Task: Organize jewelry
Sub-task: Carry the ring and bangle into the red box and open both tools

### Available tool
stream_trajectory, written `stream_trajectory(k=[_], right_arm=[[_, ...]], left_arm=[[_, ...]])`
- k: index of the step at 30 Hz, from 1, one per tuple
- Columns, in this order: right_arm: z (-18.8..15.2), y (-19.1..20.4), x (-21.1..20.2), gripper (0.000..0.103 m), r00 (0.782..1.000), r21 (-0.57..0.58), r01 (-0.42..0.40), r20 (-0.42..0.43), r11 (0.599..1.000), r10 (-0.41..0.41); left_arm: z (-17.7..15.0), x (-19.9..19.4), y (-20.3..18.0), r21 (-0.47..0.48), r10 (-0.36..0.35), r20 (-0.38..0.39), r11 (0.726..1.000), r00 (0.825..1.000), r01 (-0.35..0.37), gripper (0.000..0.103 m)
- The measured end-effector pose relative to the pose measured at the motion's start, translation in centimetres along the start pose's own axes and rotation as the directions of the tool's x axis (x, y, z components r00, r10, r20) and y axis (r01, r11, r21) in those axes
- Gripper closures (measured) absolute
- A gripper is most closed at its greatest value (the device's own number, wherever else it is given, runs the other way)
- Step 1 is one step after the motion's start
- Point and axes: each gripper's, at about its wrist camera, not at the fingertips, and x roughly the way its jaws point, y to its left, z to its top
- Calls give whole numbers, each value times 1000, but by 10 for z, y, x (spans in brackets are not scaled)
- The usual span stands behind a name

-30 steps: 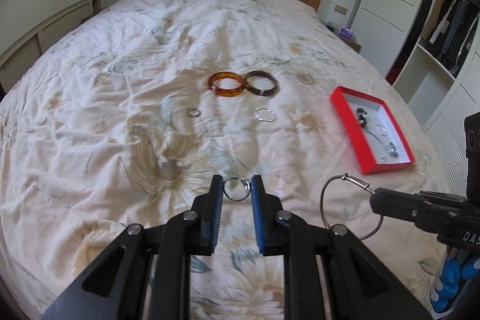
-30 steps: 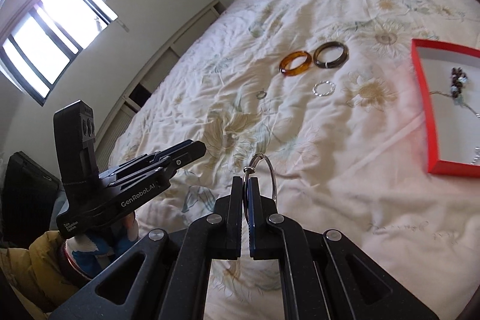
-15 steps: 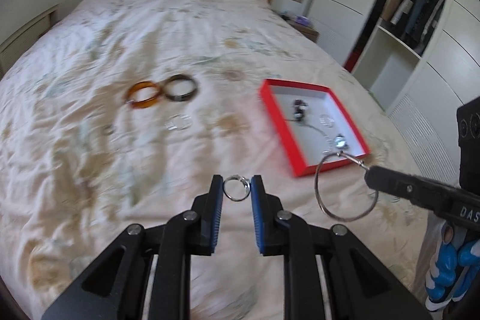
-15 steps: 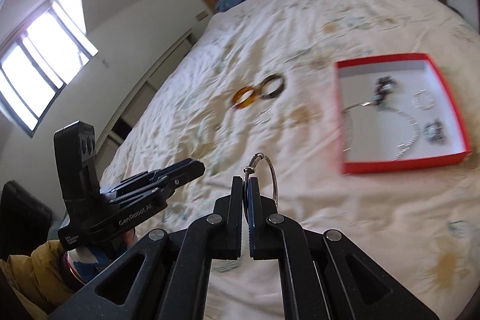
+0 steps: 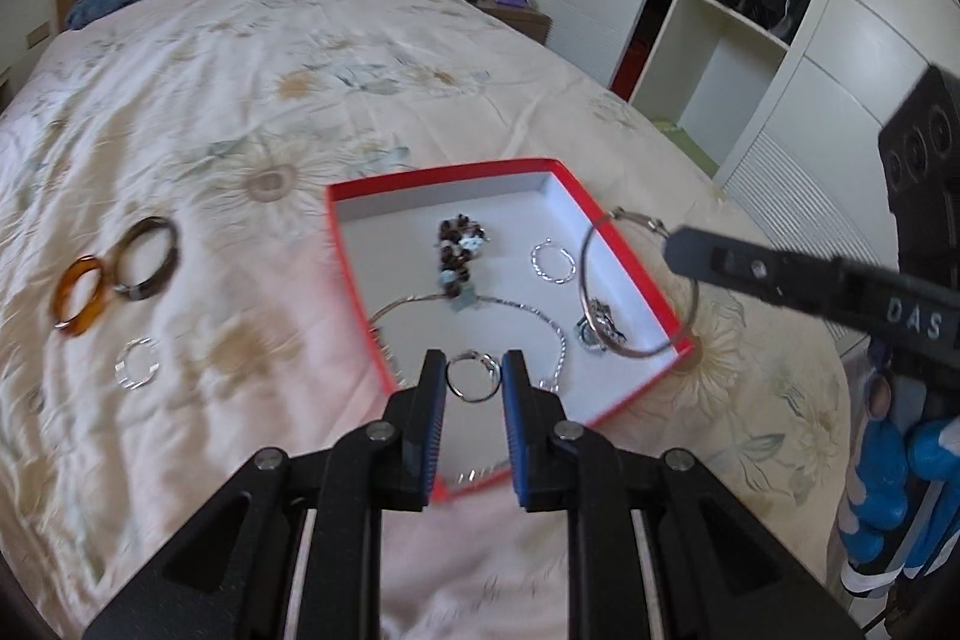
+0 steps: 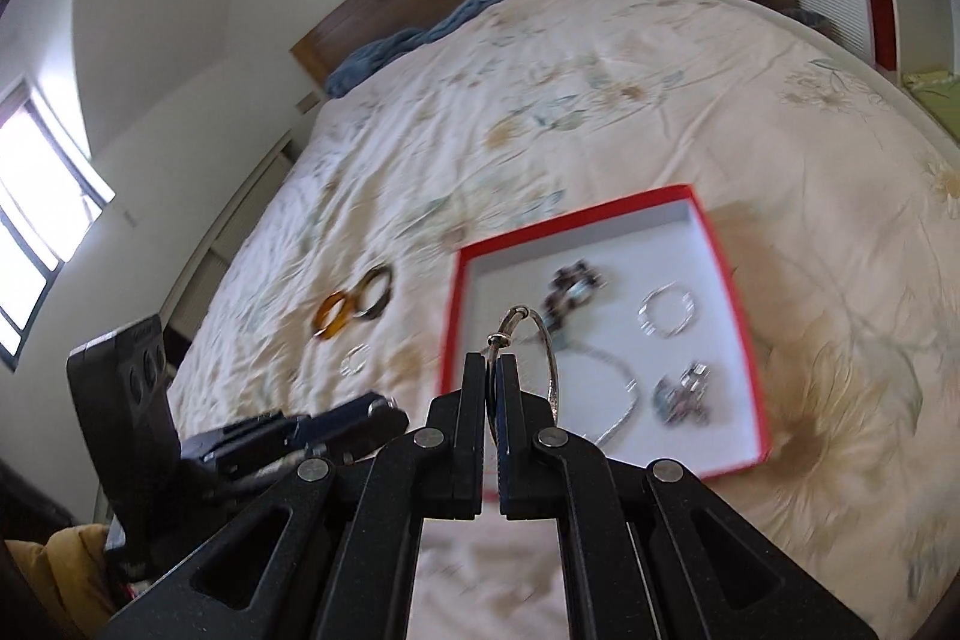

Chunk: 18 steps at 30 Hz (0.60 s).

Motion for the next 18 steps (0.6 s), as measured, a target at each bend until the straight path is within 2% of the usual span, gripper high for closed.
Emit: stream_trajectory(k=[5,10,18], right_arm=[[17,-24,32,100,1000,41,0,-2,999,0],[24,-46,59,100,1000,99,-20,-8,995,21],[18,-80,65,100,1000,175,11,7,985,-12]], left_arm=[[5,43,-4,4,4,-48,1000,999,-4,86],[2,64,-4,12,15,-72,1000,997,-14,86],[-6,85,-5,23,22,-99,1000,995,-20,86]])
